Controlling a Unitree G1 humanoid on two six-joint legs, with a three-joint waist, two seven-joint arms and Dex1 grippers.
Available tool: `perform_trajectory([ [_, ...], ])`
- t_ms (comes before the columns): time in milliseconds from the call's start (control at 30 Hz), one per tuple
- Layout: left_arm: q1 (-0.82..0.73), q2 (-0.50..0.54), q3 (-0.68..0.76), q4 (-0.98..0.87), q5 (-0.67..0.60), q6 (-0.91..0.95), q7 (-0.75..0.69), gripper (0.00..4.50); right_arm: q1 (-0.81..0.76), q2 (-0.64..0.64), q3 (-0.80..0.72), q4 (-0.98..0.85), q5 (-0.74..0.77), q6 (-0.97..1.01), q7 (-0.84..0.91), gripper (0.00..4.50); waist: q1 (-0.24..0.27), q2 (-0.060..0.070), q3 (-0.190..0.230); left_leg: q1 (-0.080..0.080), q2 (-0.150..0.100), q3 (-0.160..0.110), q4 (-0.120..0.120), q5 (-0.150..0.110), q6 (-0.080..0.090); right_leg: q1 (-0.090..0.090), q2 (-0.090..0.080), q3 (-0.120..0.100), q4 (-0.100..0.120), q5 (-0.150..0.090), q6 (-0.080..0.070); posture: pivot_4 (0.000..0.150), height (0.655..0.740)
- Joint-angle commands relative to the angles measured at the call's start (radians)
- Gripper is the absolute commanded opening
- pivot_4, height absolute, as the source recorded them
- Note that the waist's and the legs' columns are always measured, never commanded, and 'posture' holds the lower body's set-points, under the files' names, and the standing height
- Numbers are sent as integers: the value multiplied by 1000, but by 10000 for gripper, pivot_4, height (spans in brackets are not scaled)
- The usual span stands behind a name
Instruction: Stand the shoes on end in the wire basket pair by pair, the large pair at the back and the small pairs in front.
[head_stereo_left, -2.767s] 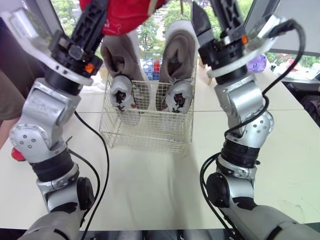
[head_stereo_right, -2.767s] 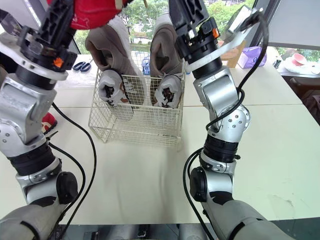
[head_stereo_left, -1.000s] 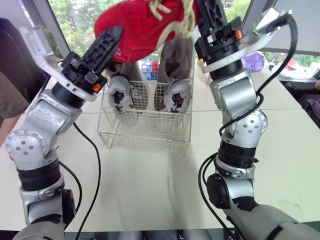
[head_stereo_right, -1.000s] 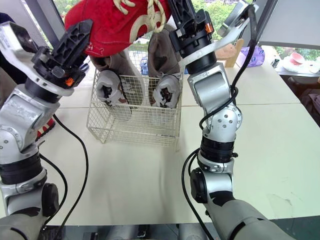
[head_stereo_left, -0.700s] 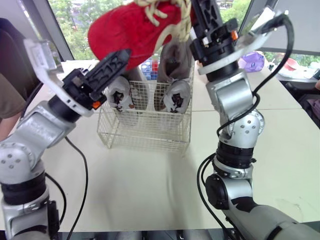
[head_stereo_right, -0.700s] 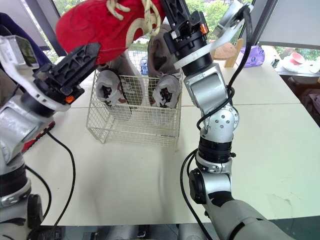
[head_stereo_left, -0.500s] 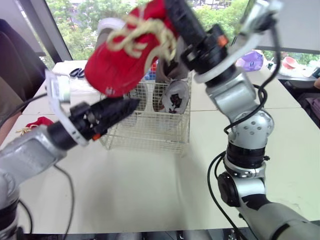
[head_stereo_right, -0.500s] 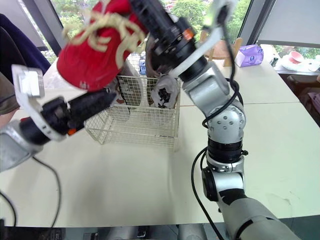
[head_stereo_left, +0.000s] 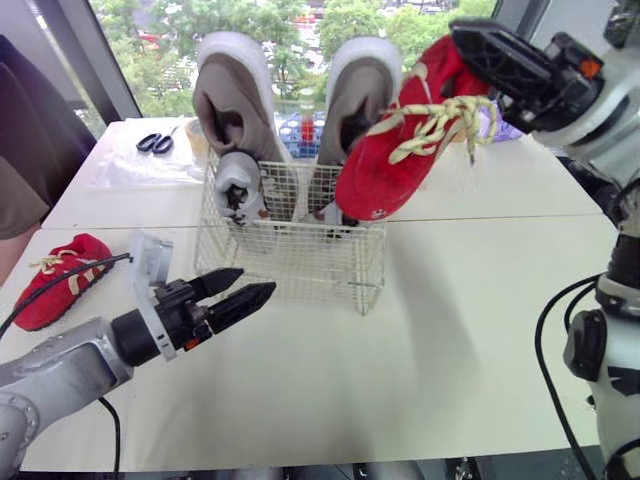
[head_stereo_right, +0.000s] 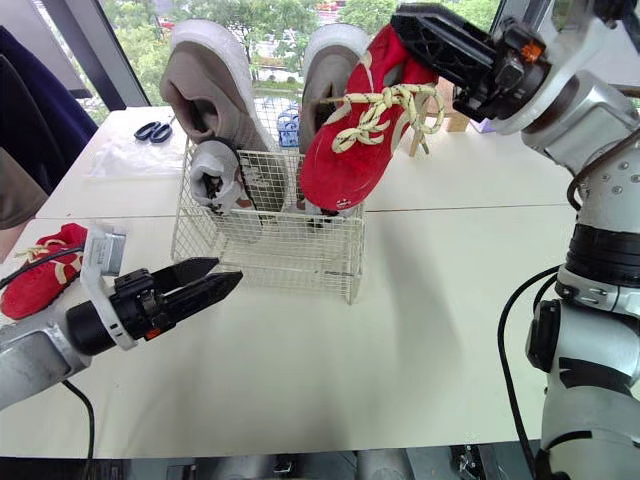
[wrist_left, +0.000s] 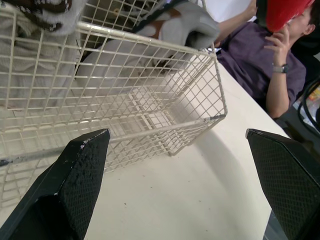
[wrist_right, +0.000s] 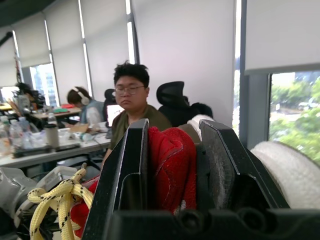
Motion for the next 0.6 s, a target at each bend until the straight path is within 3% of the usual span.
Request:
perform_trajectory([
  [33, -10, 19, 24, -6, -6, -16, -36, 44708, 8, -13, -64, -52, 41, 25, -4, 12382, 5, 0, 0, 0, 0, -1, 0, 0, 0, 0, 0, -1, 0, 0, 0, 1500, 7400],
  [267, -11, 52, 33, 30, -3, -1, -82, 44708, 97, -43, -8, -217, -24, 29, 36, 12382, -1, 0, 0, 0, 0, -1, -2, 0, 0, 0, -1, -1, -2, 0, 0, 1500, 7400],
  [600, -36, 61, 13, 55, 9, 7, -97, 44708, 162, -38, 182, -393, -309, -171, 99, 12382, 3, 0, 0, 0, 0, -1, -2, 1, -1, -1, 0, -1, -1, 0, 0, 1500, 7400],
])
